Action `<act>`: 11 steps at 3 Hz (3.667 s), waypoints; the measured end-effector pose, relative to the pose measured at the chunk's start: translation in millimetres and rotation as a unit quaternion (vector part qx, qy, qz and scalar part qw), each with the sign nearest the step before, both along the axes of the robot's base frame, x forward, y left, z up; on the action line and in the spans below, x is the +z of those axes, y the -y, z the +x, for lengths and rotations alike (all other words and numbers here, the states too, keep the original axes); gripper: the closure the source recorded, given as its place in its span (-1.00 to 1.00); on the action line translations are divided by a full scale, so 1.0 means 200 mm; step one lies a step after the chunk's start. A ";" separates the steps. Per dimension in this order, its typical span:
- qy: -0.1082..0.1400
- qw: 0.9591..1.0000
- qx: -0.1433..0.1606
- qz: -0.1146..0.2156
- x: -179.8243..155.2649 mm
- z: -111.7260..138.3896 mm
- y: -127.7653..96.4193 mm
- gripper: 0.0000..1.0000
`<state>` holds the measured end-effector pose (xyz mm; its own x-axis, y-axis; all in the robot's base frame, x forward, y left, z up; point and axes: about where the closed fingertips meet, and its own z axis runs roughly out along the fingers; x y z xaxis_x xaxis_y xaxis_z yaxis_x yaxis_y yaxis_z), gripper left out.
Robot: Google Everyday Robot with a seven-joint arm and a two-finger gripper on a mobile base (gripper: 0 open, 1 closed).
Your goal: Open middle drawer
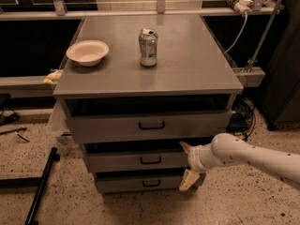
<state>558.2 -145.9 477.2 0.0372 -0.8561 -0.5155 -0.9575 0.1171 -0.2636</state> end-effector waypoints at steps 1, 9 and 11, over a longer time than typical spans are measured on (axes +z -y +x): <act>-0.004 1.000 0.002 0.012 -0.07 0.08 -0.01 -1.00; -0.122 0.992 0.000 -0.015 -0.27 0.02 0.06 -1.00; -0.138 0.990 0.003 -0.019 -0.26 -0.05 0.06 -1.00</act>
Offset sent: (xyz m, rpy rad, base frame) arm 0.0478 -0.0062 -0.0413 0.0571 0.0290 -0.0192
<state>547.4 -158.7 425.6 -0.0959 -0.8755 -0.4737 -0.9943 0.1068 0.0040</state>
